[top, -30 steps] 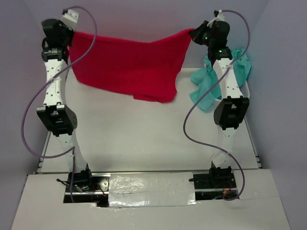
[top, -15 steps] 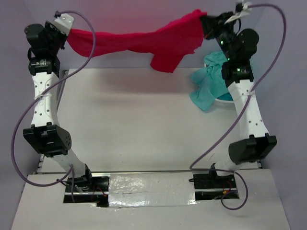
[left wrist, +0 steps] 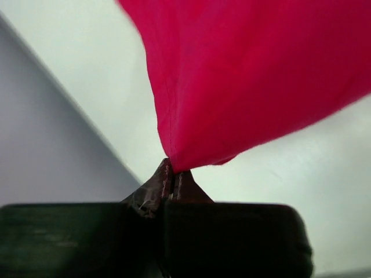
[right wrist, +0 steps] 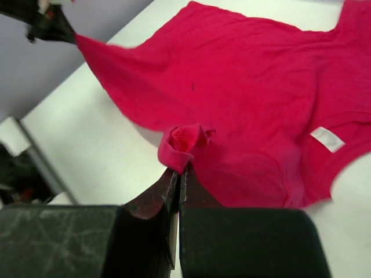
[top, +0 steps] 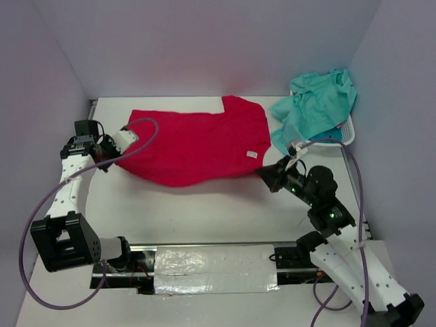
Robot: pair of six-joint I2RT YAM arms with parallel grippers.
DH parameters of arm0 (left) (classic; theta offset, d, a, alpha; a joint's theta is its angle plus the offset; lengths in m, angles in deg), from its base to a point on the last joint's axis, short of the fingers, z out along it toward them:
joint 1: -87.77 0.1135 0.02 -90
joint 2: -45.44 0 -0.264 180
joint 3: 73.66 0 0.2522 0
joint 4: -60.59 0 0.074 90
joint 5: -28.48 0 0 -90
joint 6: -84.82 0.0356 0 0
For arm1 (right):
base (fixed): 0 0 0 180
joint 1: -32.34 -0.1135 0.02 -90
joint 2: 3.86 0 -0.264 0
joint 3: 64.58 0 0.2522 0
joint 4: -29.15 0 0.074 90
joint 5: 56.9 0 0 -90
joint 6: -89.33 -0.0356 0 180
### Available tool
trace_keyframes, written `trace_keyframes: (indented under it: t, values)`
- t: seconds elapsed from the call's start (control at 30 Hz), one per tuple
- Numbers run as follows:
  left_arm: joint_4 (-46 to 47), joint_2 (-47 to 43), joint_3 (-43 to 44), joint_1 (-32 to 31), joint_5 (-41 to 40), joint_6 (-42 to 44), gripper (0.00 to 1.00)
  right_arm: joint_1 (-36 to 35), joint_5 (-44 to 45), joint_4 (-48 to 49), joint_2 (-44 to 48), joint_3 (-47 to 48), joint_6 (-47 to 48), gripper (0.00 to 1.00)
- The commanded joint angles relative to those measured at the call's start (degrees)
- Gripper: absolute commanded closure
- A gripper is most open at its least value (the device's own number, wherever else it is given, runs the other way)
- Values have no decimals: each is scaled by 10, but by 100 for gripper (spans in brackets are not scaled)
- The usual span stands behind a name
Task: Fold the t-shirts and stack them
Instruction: Flatten out the tshirt, then grap the side of the flattened tshirt closest away from the robot with both arms
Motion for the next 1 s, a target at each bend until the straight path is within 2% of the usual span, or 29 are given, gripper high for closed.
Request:
trace_keyframes:
  t: [0.0,0.1,0.2,0.4,0.47,0.63,0.77,0.9,0.97]
  values:
    - [-95,-31,-50,5,-21,29,100,-20,14,-75,81,-48,-82,100]
    - [-144,-48,-68,6,-63,18,100,-59,-2,-102,113,-103,-145,100]
    - [-177,-63,-81,6,-77,20,100,-78,-27,-122,102,-121,-169,100]
    - [-189,-68,-99,6,-77,25,100,-79,-9,-122,55,-124,-132,100]
    - [-190,-67,-110,6,-77,20,100,-78,24,-107,37,-119,-128,100]
    - [-138,-36,-113,7,-100,-14,100,-55,84,-77,-37,-92,-116,100]
    - [-51,23,-84,8,-113,-66,100,-6,112,-36,-111,-80,-114,100]
    - [5,68,-80,11,-127,-91,100,71,107,6,-119,-93,-112,100]
    - [15,79,-82,12,-125,-96,100,82,108,27,-118,-99,-100,100]
